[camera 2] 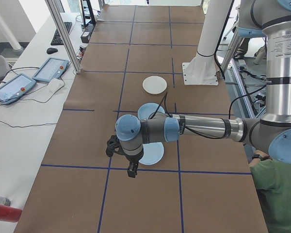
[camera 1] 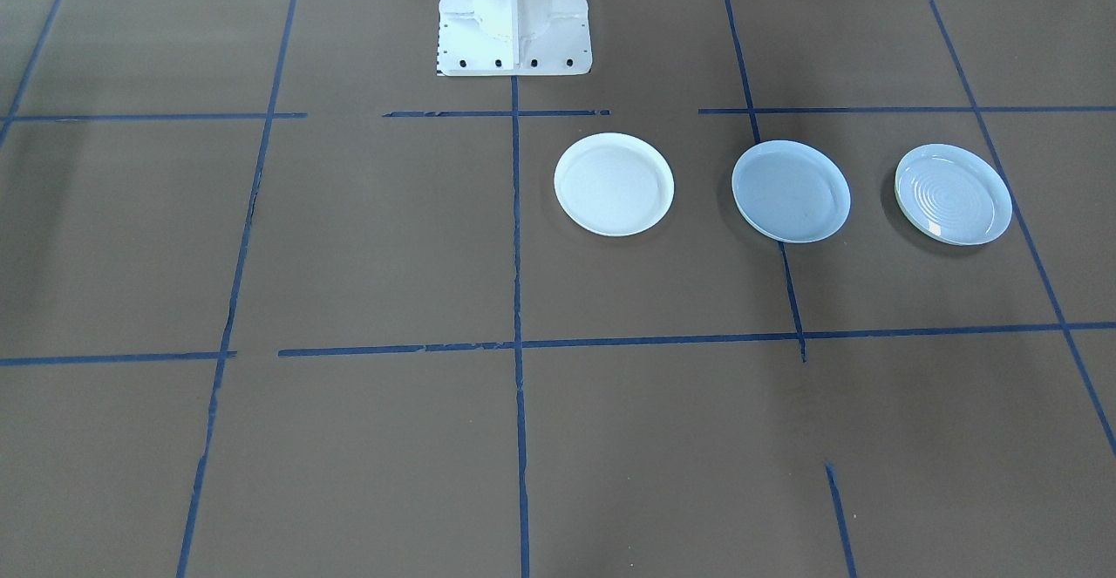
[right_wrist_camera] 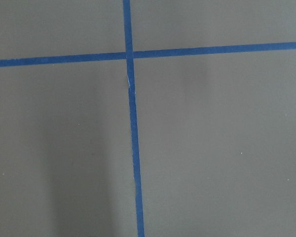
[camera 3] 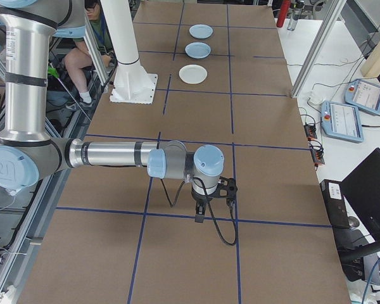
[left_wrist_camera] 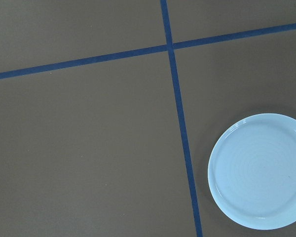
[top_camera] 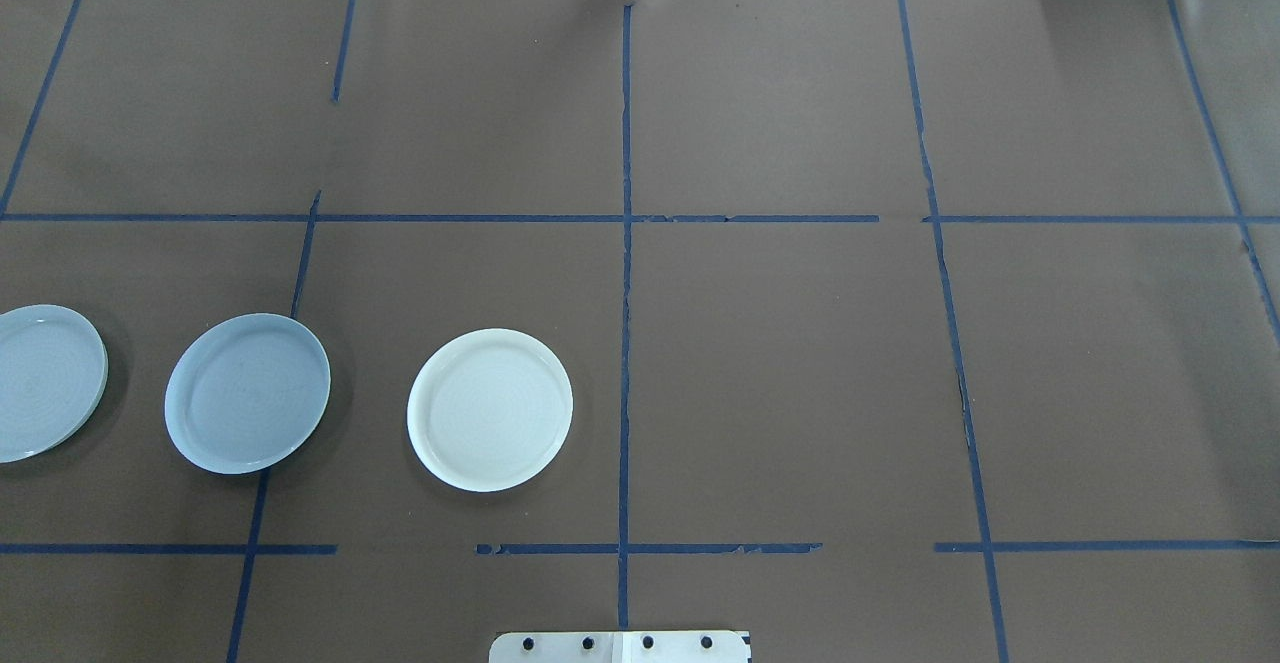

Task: Stack plate in center

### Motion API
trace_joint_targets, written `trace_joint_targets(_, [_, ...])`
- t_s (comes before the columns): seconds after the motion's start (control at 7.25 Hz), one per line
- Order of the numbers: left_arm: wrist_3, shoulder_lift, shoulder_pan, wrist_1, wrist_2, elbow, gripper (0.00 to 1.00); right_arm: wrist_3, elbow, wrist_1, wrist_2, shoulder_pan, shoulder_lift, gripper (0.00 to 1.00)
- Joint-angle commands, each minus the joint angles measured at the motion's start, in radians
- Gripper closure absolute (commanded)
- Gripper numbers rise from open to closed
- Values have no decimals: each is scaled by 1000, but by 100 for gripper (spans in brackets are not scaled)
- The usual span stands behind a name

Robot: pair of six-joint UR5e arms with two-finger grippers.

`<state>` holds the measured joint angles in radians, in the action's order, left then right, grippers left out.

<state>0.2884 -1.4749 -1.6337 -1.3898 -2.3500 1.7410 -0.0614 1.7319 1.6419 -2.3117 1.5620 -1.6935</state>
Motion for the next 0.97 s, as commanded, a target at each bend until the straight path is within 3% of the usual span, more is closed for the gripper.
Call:
trace_joint_targets(0.0, [0, -1, 0, -2, 0, 5, 0, 0, 0, -1, 0, 0, 0, 0])
trace_joint_targets(0.69, [0, -2, 23, -3, -15, 14, 0, 0, 0, -1, 0, 1, 0, 0])
trace_joint_targets(0.83, [-6, -1, 52, -3, -59, 11, 0, 0, 0, -1, 0, 0, 0, 0])
